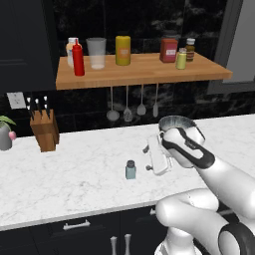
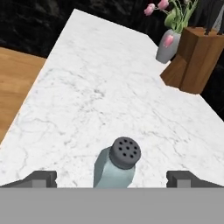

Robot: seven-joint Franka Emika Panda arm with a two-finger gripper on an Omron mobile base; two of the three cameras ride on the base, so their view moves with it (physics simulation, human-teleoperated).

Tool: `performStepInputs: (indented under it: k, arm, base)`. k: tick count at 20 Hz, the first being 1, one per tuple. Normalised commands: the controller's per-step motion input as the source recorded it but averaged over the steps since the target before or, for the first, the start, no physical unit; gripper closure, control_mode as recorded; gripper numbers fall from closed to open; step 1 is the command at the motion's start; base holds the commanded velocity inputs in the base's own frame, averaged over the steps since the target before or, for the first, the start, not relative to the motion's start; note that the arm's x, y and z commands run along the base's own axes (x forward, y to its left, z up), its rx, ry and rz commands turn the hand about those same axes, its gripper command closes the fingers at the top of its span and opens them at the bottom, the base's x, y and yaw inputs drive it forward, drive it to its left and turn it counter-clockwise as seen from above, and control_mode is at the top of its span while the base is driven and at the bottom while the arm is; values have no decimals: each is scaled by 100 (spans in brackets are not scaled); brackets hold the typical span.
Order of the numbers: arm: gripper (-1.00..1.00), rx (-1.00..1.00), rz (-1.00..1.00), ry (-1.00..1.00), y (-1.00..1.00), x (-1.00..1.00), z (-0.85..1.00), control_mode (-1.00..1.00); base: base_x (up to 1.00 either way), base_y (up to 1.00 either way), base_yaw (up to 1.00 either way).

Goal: Put the shaker and condiment bottle from the counter next to their counterparts in the cabinet.

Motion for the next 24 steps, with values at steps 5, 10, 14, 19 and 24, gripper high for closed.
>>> performStepInputs:
  k: [5,10,14,19,24]
  arm:
    - [-100,0,-1,-2,14,0,-65,-100]
    - [-100,0,-2,-2,9,0,-55,-100]
    - [-100,0,-2,-2,17,-4,-41,-100]
    - [-100,0,-2,-1,29,-7,-29,-100]
    - [-100,0,-2,-1,29,-3,-29,-100]
  base:
    - [0,0,0]
    - [0,0,0]
    - [0,0,0]
    - [0,0,0]
    - [0,0,0]
